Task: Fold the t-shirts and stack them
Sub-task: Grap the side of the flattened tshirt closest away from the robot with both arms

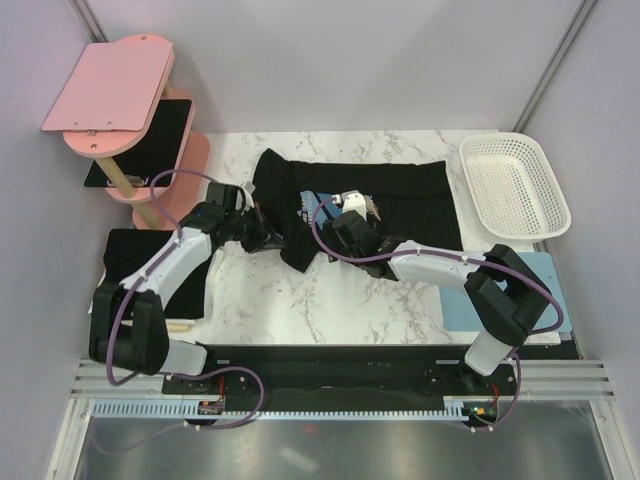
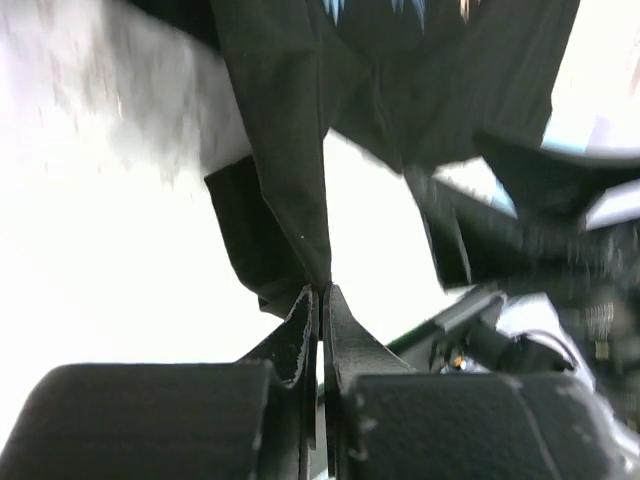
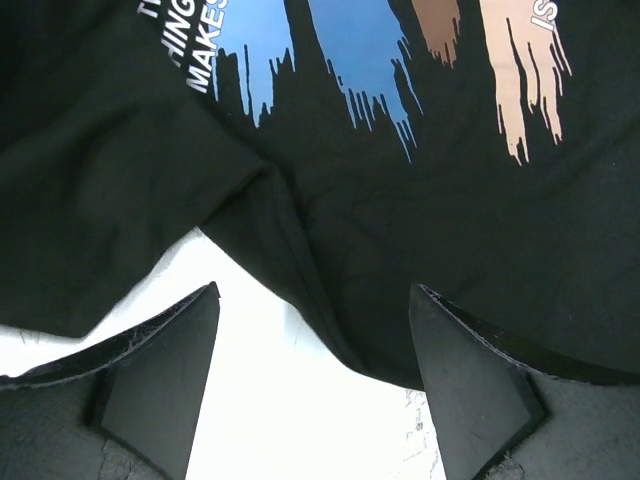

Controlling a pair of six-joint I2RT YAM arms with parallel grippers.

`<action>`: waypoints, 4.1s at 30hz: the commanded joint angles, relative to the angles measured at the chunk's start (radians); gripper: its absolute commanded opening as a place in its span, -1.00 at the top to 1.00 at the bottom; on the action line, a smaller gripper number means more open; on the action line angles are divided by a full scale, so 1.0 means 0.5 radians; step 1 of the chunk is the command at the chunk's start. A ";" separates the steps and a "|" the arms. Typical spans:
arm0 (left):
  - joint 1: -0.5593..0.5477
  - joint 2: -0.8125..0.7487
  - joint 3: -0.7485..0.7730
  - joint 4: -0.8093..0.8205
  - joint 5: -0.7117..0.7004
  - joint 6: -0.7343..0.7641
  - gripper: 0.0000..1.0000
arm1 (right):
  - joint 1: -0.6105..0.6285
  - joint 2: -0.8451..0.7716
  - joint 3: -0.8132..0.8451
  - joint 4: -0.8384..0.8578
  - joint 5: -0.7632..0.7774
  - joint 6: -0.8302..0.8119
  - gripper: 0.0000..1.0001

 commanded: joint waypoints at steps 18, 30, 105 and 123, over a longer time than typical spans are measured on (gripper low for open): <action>0.020 -1.491 -0.630 -0.657 0.245 -0.348 -0.86 | -0.018 0.086 -0.040 0.074 -0.074 0.050 -0.68; 0.020 -0.983 -0.350 -0.588 -0.341 0.145 0.01 | -0.052 0.145 0.040 0.041 -0.083 0.041 -0.68; -1.219 -0.038 -0.365 -0.556 -1.495 -0.118 -0.49 | -2.157 -1.064 -1.451 0.399 -1.117 0.770 -0.11; -1.244 -0.013 -0.362 -0.581 -1.532 -0.124 -0.47 | -1.961 -0.616 -1.442 0.921 -1.004 0.918 0.95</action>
